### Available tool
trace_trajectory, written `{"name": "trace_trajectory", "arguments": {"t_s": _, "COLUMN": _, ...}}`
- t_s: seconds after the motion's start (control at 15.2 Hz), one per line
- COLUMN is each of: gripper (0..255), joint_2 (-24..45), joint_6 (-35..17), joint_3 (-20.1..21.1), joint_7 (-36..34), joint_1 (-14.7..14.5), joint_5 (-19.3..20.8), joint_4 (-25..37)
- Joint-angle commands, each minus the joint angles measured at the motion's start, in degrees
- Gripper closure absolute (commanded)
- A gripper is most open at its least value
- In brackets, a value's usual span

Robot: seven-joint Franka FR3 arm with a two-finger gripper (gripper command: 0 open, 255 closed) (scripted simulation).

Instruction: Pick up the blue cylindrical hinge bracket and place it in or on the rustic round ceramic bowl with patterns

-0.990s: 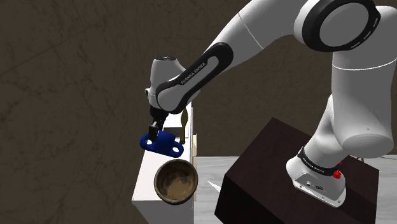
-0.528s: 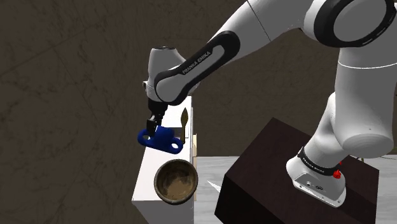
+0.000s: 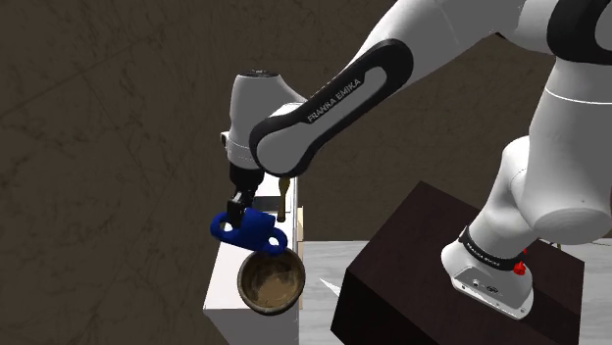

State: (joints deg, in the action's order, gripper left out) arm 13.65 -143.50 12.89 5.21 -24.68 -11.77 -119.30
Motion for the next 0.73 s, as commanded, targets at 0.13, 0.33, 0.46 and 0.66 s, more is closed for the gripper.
{"name": "trace_trajectory", "arguments": {"t_s": 0.13, "gripper": 255, "joint_2": -4.5, "joint_6": -0.4, "joint_3": 1.5, "joint_7": -4.5, "joint_1": -2.6, "joint_5": 0.2, "joint_4": -4.0}}
{"name": "trace_trajectory", "arguments": {"t_s": 0.33, "gripper": 255, "joint_2": -5.9, "joint_6": -1.2, "joint_3": 2.4, "joint_7": -6.8, "joint_1": -3.9, "joint_5": 0.4, "joint_4": -5.8}}
{"name": "trace_trajectory", "arguments": {"t_s": 0.46, "gripper": 255, "joint_2": -4.9, "joint_6": -2.6, "joint_3": 2.4, "joint_7": -6.7, "joint_1": -3.9, "joint_5": 0.4, "joint_4": -6.3}}
{"name": "trace_trajectory", "arguments": {"t_s": 0.66, "gripper": 255, "joint_2": -3.3, "joint_6": -4.8, "joint_3": 2.4, "joint_7": -6.5, "joint_1": -4.0, "joint_5": 0.5, "joint_4": -6.9}}
